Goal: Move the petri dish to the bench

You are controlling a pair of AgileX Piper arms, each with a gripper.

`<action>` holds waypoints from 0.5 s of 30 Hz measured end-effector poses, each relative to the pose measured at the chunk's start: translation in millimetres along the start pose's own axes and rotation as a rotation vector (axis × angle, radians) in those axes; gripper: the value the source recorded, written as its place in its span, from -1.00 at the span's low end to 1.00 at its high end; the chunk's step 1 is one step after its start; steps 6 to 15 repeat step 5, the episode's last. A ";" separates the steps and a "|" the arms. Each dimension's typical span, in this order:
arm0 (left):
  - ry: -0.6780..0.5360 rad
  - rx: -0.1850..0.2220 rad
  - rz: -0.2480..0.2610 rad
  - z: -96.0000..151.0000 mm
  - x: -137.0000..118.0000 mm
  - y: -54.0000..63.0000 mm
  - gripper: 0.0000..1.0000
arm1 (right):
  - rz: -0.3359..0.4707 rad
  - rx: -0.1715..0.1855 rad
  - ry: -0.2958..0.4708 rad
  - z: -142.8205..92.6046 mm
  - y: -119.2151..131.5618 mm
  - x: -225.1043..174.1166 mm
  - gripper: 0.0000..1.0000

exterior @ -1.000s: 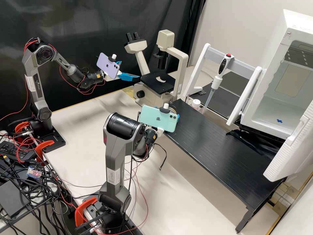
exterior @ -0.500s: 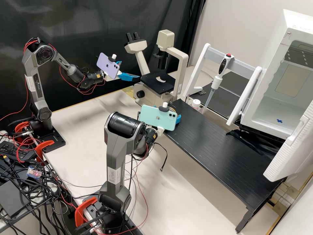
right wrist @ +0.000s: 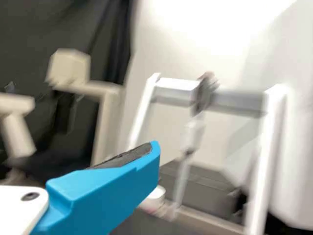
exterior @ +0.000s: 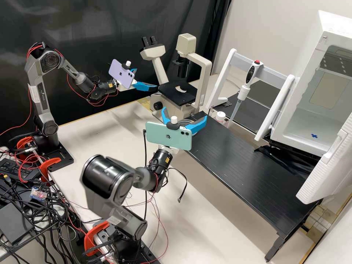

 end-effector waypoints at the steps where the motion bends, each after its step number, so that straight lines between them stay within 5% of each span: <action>1: 0.000 0.000 0.000 0.0 0.0 0.0 1.00 | 0.055 0.010 -0.013 -0.1 8.3 -4.4 1.00; 5: 0.000 0.000 0.000 0.0 0.0 0.0 1.00 | 0.202 0.074 -0.067 6.7 28.8 -11.9 1.00; 15: 0.000 0.000 0.000 0.0 0.0 0.0 1.00 | 0.202 0.074 -0.067 6.7 28.8 -11.9 1.00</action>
